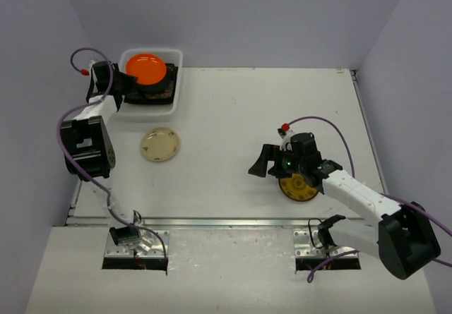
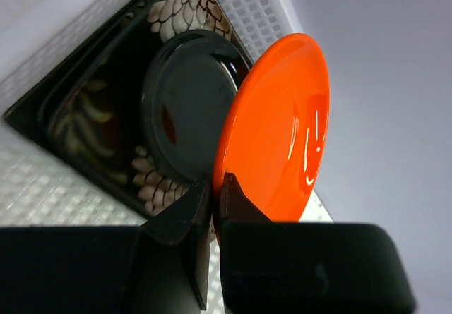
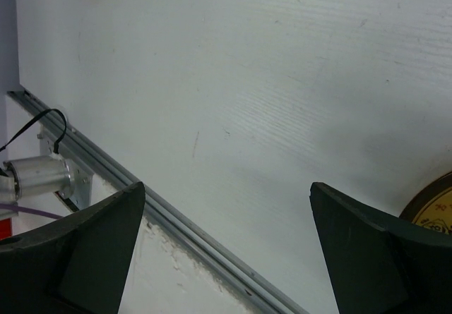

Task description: Place the plates into the plastic bin on the countertop

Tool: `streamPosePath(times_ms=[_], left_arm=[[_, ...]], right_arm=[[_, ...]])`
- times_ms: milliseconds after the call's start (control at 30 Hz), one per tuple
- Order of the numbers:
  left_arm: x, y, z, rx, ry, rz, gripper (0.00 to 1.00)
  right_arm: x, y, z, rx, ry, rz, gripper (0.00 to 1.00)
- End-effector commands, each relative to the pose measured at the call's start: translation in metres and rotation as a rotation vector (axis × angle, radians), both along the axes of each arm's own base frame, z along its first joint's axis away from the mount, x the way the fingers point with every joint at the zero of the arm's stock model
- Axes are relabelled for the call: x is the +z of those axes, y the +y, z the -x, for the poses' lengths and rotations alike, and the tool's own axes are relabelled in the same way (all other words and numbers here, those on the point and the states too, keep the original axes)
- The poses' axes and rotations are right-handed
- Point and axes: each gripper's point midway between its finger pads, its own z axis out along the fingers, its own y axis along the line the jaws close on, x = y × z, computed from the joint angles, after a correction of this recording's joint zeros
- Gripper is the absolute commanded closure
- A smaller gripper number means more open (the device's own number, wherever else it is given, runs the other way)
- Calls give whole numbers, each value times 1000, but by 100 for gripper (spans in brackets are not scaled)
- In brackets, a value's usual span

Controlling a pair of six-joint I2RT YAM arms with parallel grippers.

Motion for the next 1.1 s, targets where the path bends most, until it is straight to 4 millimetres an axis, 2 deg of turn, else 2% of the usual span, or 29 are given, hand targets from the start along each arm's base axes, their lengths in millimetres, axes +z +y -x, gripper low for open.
streamPosePath(times_ms=[0,33,67,133,233,267,300,367,400,467,500,600,667,700,733,800,867,900,933,967,1000,1033,1067], left_arm=[[7,-3,-38,-82,-74,29,100],[4,-3,-41,-87,-74,34,100],[0,-2,-43,-86,-73,40,96],[1,-1,-47,-81,-85,42,74],[7,2,-52,-75,-97,29,63],[10,4,-55,-69,-97,23,53],[10,5,-56,-62,-89,19,38],[14,10,-59,-46,-71,8,24],[23,12,-63,-43,-82,-2,12],[23,15,-61,-34,-43,-3,0],[27,15,-61,-29,-26,-1,0],[16,16,-65,-26,44,25,0],[19,14,-72,-48,58,39,0],[5,13,-72,-58,103,52,0],[15,15,-75,-60,94,47,0],[11,12,-72,-83,119,62,0],[35,7,-62,-102,96,45,0],[70,2,-52,-114,46,25,0],[88,-1,-42,-120,21,16,0],[116,-10,-20,-138,-16,3,0],[134,-16,-1,-148,-43,-7,0],[130,-26,25,-162,-34,0,0],[136,-37,55,-180,-61,-5,0]], right_arm=[[3,-8,-2,12,-80,27,1],[3,-9,-1,13,-83,31,1],[1,-10,0,13,-83,35,1],[-1,-10,1,18,-80,40,1],[-2,-6,3,41,-62,30,1],[-3,-6,3,45,-59,28,1],[-2,-5,4,48,-57,24,1],[-3,-2,4,55,-51,13,1],[-4,-2,5,55,-47,9,1],[-5,2,5,67,-40,-10,1],[-7,4,6,73,-29,-19,1],[-5,16,5,108,-9,-68,1],[-5,24,5,129,13,-89,1],[-5,29,4,137,17,-93,1],[-5,32,3,136,17,-92,1],[2,49,0,168,-21,-102,1],[-7,70,-3,216,17,-112,1],[-9,89,-6,256,51,-123,1],[10,103,-15,273,8,-153,1],[7,124,-23,283,37,-165,1],[4,138,-31,277,51,-173,1],[-11,152,-41,258,89,-172,1],[-23,169,-53,237,121,-182,1]])
